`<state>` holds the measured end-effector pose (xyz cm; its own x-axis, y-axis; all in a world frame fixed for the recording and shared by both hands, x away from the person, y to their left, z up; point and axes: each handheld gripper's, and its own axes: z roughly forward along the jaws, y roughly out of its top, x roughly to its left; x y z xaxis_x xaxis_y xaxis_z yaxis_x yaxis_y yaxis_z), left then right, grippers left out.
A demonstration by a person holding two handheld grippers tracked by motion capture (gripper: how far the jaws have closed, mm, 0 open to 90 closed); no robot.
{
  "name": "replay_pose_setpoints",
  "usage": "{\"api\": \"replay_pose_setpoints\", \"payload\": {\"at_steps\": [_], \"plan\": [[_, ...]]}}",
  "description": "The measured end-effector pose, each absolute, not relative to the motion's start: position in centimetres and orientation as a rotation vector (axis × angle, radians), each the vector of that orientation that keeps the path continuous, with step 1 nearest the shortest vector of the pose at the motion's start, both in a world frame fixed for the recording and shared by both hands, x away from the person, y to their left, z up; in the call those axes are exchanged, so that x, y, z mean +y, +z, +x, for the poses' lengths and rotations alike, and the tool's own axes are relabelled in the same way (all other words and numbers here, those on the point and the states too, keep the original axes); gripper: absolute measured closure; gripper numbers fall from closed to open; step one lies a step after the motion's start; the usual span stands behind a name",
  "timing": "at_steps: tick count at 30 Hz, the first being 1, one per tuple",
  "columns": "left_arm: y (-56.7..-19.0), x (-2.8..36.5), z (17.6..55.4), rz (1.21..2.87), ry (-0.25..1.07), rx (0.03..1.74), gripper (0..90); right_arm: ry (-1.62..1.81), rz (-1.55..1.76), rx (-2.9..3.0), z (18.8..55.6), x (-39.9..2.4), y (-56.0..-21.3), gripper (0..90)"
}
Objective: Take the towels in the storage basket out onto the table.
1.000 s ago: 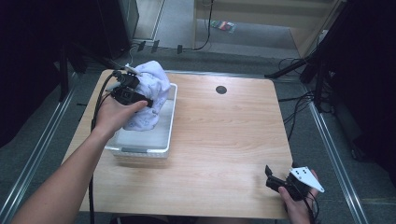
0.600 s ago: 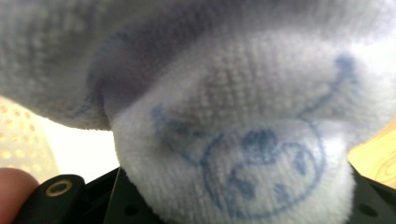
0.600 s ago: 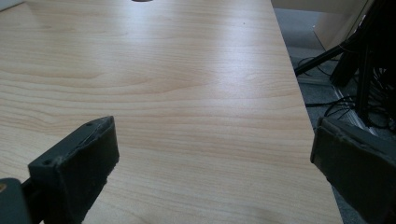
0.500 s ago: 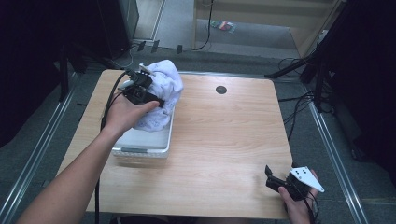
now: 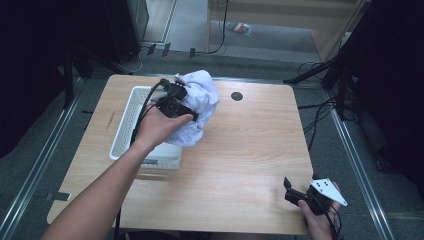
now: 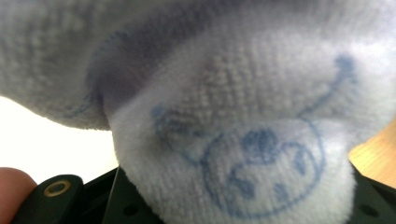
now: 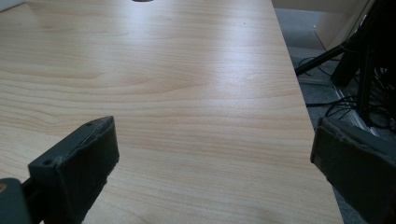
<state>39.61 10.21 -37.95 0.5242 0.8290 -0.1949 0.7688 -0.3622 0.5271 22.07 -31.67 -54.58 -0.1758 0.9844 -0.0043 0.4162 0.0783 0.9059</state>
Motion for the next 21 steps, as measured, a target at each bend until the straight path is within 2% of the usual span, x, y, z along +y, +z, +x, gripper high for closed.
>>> {"api": "replay_pose_setpoints", "payload": {"at_steps": [21], "plan": [[-41.6,4.1,40.0,2.217,0.044,1.234,56.5,1.066,1.405,1.692,22.2,-31.7,-54.6,1.1]]}}
